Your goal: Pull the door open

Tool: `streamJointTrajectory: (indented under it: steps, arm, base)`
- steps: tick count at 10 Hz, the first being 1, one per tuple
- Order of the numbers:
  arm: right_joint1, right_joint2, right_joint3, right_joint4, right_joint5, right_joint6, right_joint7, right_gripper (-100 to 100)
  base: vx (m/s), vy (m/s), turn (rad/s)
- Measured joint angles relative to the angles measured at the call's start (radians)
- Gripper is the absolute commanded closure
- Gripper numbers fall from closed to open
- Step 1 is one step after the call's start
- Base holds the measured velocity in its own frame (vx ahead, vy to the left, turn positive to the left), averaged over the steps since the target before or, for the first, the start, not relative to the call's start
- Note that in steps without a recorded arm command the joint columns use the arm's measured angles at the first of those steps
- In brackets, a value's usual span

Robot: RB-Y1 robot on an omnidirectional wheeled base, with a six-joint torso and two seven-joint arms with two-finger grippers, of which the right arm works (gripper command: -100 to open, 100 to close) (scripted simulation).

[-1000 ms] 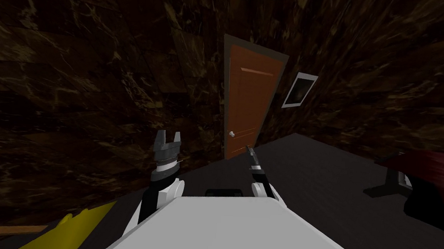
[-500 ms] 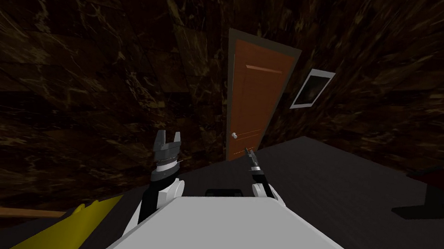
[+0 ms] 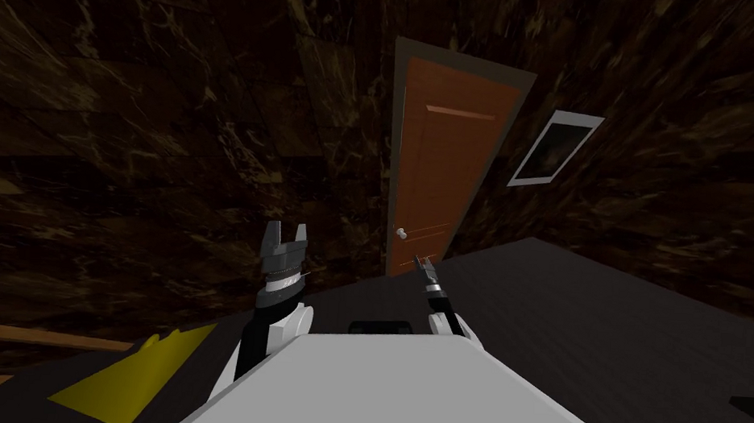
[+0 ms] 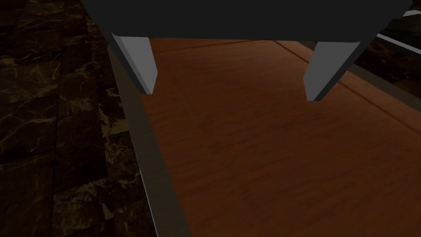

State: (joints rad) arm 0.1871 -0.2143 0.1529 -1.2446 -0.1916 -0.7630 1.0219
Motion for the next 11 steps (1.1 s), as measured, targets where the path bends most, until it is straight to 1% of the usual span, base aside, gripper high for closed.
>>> streamJointTrajectory:
  steps: [2, 3, 5, 6, 7, 9, 11]
  arm:
    - [-0.012, -0.009, 0.009, 0.043, -0.005, -0.002, 0.057, -100]
    - [-0.019, -0.014, 0.014, 0.070, -0.008, -0.008, 0.085, -100]
    - [-0.037, -0.024, 0.022, 0.115, -0.014, -0.008, 0.140, -100]
    - [-0.051, -0.028, 0.025, 0.144, -0.017, -0.011, 0.166, -100]
    - [-0.060, -0.032, 0.030, 0.174, -0.019, -0.018, 0.191, -100]
    - [-0.077, -0.040, 0.037, 0.221, -0.024, -0.025, 0.237, -100]
    - [-0.088, -0.049, 0.043, 0.261, -0.028, -0.030, 0.279, -100]
  base:
    - [0.099, -0.022, 0.106]
    - [0.095, -0.027, 0.117]
    - [0.089, -0.034, 0.100]
    - [0.082, -0.039, 0.108]
    - [0.084, -0.055, 0.104]
    - [0.080, -0.032, 0.084]
    - [0.071, -0.029, 0.084]
